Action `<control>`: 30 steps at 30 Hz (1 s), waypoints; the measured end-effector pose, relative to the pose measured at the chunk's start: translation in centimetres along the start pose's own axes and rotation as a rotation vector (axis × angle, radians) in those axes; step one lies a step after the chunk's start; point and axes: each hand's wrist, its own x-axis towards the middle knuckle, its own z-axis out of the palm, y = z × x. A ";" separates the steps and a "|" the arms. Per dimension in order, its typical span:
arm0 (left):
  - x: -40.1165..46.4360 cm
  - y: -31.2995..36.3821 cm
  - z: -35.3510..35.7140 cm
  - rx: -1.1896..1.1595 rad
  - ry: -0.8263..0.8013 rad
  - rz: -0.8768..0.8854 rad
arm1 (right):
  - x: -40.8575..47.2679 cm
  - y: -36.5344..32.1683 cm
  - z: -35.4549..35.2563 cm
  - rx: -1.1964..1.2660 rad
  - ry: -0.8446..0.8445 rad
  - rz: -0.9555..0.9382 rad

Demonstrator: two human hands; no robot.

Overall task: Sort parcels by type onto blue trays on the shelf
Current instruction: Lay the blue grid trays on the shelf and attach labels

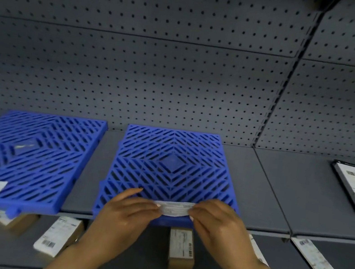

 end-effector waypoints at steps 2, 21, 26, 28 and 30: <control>-0.4 -0.5 -0.3 -0.005 -0.003 0.002 | 0.0 -0.6 0.4 0.006 -0.011 0.016; -1.4 -1.1 -0.1 -0.137 -0.058 -0.065 | -0.3 -3.2 0.5 0.009 -0.016 0.269; -0.8 -0.4 -1.0 -0.130 -0.082 -0.107 | -0.7 -4.1 -0.8 -0.049 -0.129 0.292; 0.1 0.0 -1.4 -0.100 -0.098 -0.087 | -1.2 -4.3 -1.7 -0.116 -0.180 0.257; 1.5 0.6 -1.6 -0.065 -0.115 -0.094 | -1.8 -4.3 -2.9 -0.165 -0.195 0.230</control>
